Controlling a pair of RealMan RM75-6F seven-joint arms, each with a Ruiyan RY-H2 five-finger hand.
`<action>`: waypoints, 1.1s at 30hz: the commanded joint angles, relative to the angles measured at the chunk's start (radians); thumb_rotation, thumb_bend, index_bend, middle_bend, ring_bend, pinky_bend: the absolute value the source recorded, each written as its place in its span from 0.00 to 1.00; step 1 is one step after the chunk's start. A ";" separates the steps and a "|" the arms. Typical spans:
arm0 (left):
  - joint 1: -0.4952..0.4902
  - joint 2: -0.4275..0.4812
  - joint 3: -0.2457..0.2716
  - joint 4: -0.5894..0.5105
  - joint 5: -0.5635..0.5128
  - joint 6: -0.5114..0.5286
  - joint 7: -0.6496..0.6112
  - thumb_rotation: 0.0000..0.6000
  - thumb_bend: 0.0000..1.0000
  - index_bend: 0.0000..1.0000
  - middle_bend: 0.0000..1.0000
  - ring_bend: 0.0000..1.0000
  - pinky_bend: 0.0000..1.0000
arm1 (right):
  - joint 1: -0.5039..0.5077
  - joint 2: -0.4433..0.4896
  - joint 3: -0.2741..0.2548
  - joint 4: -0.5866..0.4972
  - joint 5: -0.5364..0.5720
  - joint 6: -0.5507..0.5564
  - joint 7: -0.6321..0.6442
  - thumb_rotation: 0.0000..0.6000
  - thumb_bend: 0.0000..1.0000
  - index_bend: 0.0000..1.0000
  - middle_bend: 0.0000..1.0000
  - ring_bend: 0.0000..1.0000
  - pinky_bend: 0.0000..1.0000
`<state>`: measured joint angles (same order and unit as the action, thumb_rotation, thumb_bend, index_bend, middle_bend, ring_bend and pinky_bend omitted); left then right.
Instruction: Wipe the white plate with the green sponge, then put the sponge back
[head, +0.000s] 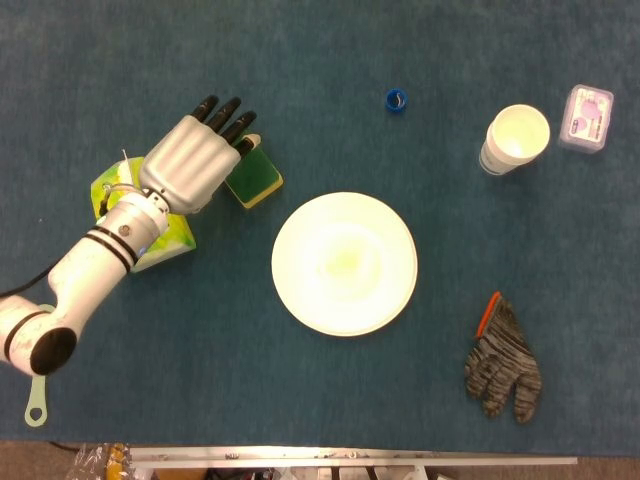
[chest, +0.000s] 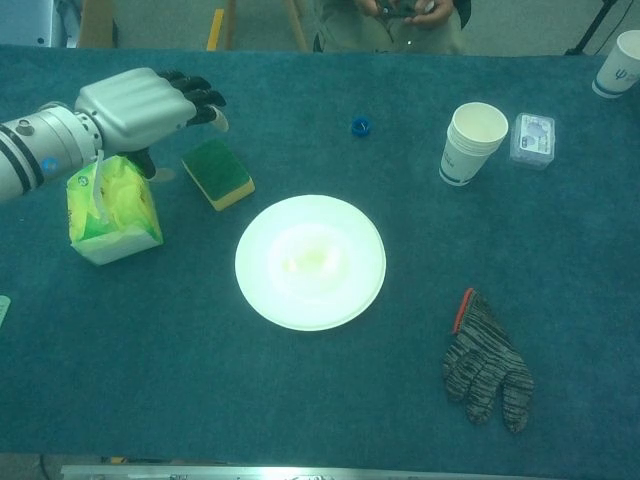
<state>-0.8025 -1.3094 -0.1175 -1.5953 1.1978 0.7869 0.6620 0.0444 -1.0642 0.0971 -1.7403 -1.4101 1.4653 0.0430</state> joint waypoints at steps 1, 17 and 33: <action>-0.022 -0.025 0.010 0.037 -0.013 -0.014 0.007 1.00 0.22 0.18 0.08 0.00 0.08 | 0.000 0.001 0.000 -0.001 0.001 0.001 0.000 1.00 0.20 0.00 0.02 0.00 0.21; -0.095 -0.123 0.051 0.208 -0.009 -0.054 0.009 1.00 0.21 0.19 0.07 0.00 0.08 | 0.001 0.000 0.005 0.013 0.018 -0.007 0.011 1.00 0.20 0.00 0.02 0.00 0.21; -0.129 -0.211 0.092 0.360 0.035 -0.087 -0.031 1.00 0.21 0.24 0.08 0.00 0.08 | -0.002 -0.003 0.008 0.018 0.028 -0.006 0.012 1.00 0.20 0.00 0.02 0.00 0.21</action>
<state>-0.9290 -1.5145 -0.0279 -1.2421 1.2299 0.7023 0.6342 0.0420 -1.0666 0.1046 -1.7223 -1.3817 1.4598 0.0544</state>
